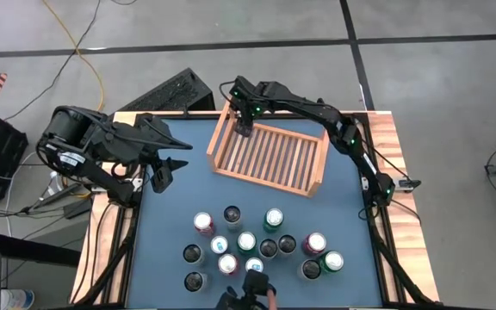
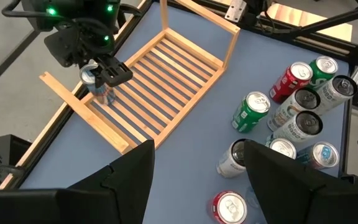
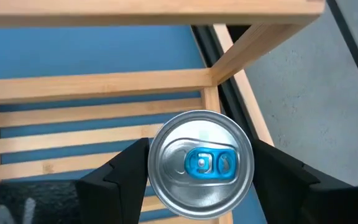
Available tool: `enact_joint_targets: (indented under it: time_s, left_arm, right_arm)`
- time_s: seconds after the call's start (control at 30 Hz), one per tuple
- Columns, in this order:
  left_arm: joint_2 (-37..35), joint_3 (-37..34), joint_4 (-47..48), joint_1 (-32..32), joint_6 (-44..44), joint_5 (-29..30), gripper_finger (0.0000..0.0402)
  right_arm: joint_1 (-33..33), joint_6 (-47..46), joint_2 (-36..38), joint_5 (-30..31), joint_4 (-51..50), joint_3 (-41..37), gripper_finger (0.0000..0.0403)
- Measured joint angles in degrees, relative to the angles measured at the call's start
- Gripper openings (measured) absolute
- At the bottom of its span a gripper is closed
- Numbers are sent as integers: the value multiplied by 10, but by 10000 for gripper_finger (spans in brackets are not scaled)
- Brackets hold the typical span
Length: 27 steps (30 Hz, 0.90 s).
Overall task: Place canned beverage on shelf
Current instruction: Put the blue soda can on the shelf
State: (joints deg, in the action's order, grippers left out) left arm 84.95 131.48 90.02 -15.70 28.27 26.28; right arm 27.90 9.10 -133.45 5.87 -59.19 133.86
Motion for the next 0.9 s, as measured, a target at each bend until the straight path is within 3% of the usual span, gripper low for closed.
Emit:
enact_joint_targets:
  time_s: [0.9]
  left_arm:
    - [0,0,0,0,-11,1,233]
  right_arm:
    - [3,0,0,-19,63,0,256]
